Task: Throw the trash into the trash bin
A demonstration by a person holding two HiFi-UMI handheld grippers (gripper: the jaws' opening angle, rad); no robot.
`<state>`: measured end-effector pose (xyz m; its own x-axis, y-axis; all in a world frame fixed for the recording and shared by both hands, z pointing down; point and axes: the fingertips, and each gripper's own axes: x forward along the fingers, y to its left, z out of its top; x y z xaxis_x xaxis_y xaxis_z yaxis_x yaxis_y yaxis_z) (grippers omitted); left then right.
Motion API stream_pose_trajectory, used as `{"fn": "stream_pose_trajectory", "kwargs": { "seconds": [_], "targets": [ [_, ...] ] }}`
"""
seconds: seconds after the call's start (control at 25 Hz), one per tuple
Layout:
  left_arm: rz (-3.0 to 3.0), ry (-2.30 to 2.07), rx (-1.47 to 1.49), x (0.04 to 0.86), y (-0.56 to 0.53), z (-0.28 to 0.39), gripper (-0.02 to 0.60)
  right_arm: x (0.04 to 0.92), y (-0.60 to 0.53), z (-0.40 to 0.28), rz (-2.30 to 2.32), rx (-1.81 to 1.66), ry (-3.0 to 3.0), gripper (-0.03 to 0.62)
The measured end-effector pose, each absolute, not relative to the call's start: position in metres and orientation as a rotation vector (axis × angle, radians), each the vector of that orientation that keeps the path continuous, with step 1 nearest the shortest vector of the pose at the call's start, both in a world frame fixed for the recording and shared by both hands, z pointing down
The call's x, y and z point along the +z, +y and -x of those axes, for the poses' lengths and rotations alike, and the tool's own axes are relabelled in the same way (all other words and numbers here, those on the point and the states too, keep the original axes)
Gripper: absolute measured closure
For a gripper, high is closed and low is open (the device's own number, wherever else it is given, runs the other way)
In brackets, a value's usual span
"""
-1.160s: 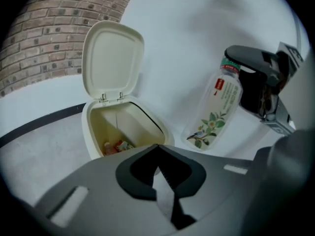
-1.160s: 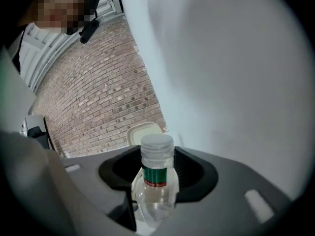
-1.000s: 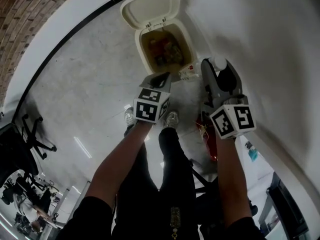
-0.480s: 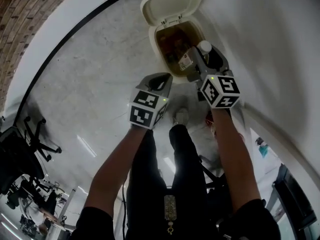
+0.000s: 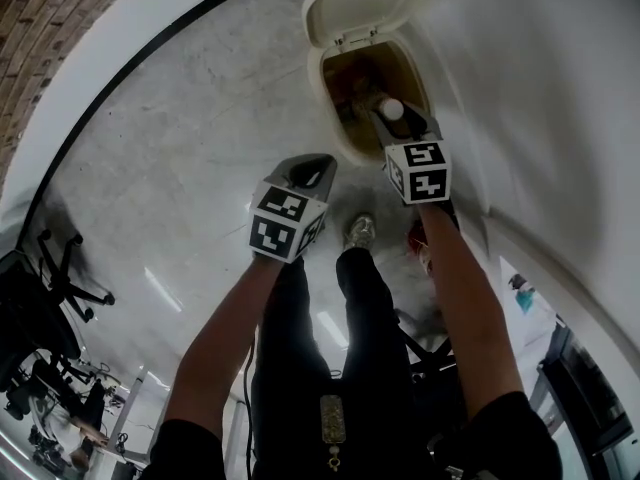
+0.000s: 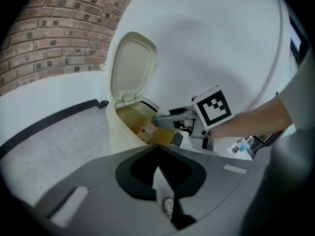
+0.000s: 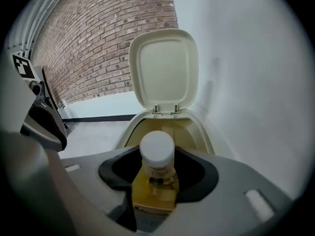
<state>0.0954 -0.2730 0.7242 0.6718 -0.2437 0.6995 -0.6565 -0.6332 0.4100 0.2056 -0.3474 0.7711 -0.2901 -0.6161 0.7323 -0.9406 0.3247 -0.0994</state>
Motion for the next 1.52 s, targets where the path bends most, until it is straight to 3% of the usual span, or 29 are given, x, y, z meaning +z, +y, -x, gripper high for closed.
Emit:
{"fn": "stream_pose_trajectory", "kwargs": {
  "seconds": [0.36,0.64,0.8,0.96,1.2,1.52],
  "targets": [
    [-2.201,-0.688,0.783,0.726,-0.271,-0.091,0.578,0.761,-0.343,-0.196,-1.328,0.734,-2.052,0.352],
    [-2.213,-0.7,0.715,0.712,-0.293,-0.09,0.578,0.683,-0.394,-0.201,-1.425,0.574,-2.19,0.353],
    [-2.238,-0.713,0.692,0.696,-0.314,-0.093,0.578,0.627,-0.428,-0.209,-1.501,0.487,-2.254,0.426],
    [-2.273,-0.704,0.67,0.678,-0.332,-0.097,0.578,0.579,-0.464,-0.218,-1.553,0.356,-2.256,0.589],
    [-2.282,-0.692,0.666,0.656,-0.345,-0.096,0.578,0.538,-0.521,-0.212,-1.538,0.308,-2.279,0.591],
    [-2.276,-0.703,0.655,0.646,-0.353,-0.081,0.578,0.564,-0.546,-0.207,-1.453,0.551,-2.145,0.592]
  ]
}}
